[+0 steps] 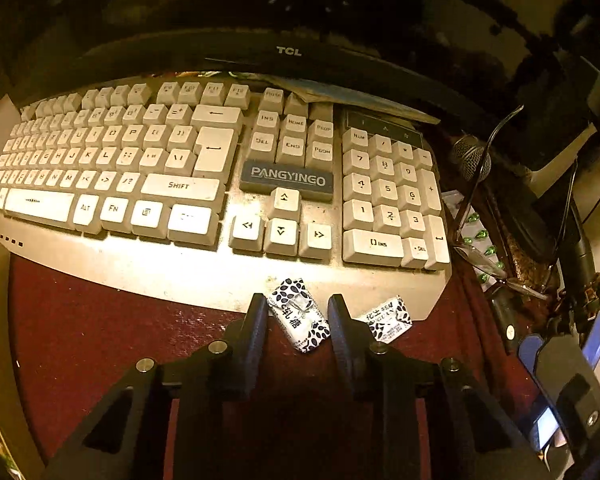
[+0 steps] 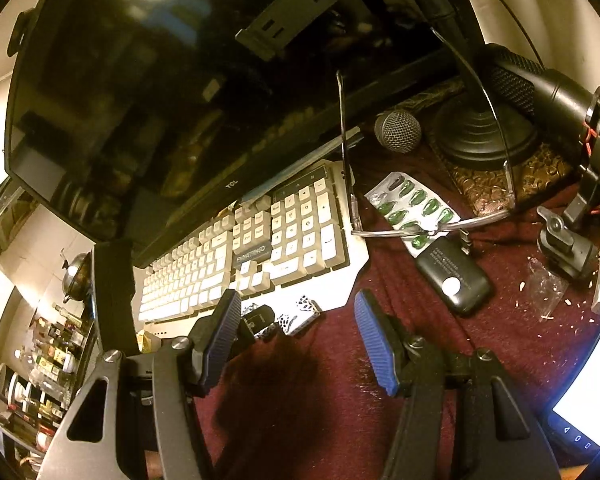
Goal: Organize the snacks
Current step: 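Grasp white black-spotted candy with left gripper while right approaches another candy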
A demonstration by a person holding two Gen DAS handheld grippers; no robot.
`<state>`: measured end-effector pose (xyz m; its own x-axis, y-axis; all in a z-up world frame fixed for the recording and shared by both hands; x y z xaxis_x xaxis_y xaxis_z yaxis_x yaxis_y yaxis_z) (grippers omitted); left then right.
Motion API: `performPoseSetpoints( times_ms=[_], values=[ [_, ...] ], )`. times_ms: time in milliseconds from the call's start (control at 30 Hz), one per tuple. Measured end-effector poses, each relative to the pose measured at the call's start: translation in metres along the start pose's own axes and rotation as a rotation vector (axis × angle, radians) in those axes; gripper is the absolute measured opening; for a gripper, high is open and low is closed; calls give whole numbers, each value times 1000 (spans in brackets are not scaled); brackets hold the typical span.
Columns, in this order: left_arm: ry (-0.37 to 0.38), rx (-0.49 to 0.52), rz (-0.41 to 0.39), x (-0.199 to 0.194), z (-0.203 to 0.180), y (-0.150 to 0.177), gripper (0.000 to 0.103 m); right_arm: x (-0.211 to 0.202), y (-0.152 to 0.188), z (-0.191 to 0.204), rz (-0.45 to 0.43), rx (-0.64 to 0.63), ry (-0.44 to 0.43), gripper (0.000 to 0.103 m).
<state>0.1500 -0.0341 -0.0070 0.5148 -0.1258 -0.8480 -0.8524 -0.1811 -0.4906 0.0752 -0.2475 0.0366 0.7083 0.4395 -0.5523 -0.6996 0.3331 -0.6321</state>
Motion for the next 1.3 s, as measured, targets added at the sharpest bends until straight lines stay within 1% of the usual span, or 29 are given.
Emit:
performPoseSetpoints(
  times_ms=[67, 100, 200, 300, 333, 433, 500, 567, 600, 667, 700, 733, 867, 933, 967, 1067, 1167, 1233, 1267, 1300],
  values=[
    [4, 4, -4, -4, 6, 2, 31, 1, 0, 0, 3, -5, 7, 59],
    [2, 8, -9, -8, 11, 5, 29, 3, 1, 0, 7, -11, 14, 59],
    [-8, 17, -37, -23, 26, 12, 29, 9, 2, 2, 26, -33, 23, 59],
    [-7, 4, -107, -38, 38, 15, 29, 19, 6, 8, 54, -86, 31, 59],
    [-13, -5, -144, -43, 44, 14, 29, 22, 8, 10, 62, -104, 38, 59],
    [-6, -27, -188, -51, 56, 13, 29, 37, 15, 17, 112, -176, 81, 59],
    [-8, -47, -203, -54, 62, 10, 29, 43, 18, 18, 132, -194, 114, 59],
    [-6, -73, -228, -60, 70, 8, 29, 46, 19, 20, 140, -218, 146, 59],
    [-19, -68, -242, -63, 70, 9, 29, 47, 19, 23, 142, -237, 168, 59],
    [-21, -71, -268, -67, 71, 10, 29, 50, 19, 31, 157, -289, 203, 59],
    [-17, -78, -274, -70, 74, 10, 29, 54, 20, 36, 182, -336, 226, 59],
    [-13, -83, -274, -68, 69, 10, 29, 60, 19, 42, 208, -389, 246, 59],
    [12, -99, -260, -71, 73, 12, 29, 77, 18, 55, 224, -513, 288, 59],
    [14, -100, -261, -70, 72, 12, 29, 85, 18, 55, 226, -546, 305, 59],
    [13, -100, -262, -69, 73, 12, 29, 90, 18, 54, 243, -552, 307, 58],
    [7, -103, -256, -69, 73, 11, 29, 99, 19, 51, 262, -555, 290, 54],
    [4, -100, -251, -67, 72, 11, 29, 102, 18, 53, 247, -591, 299, 54],
    [3, -90, -250, -66, 70, 11, 29, 102, 18, 55, 238, -614, 297, 51],
    [0, -85, -252, -66, 69, 11, 29, 101, 19, 58, 236, -632, 301, 40],
    [-4, -82, -253, -66, 69, 11, 29, 100, 21, 60, 236, -644, 306, 32]
  ],
)
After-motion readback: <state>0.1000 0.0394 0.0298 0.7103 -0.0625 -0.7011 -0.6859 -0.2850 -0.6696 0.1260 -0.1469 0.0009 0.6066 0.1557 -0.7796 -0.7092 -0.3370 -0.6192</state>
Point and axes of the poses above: each gripper's, at about its wrist camera, not at the fingertips, and x roughly the way its jaws point, z to its left, y to its underside, the point moved 2 cm from there along x, roughly the way its jaws point, and after that the axes turned 4 degrees about -x, right-handed, at the moved point
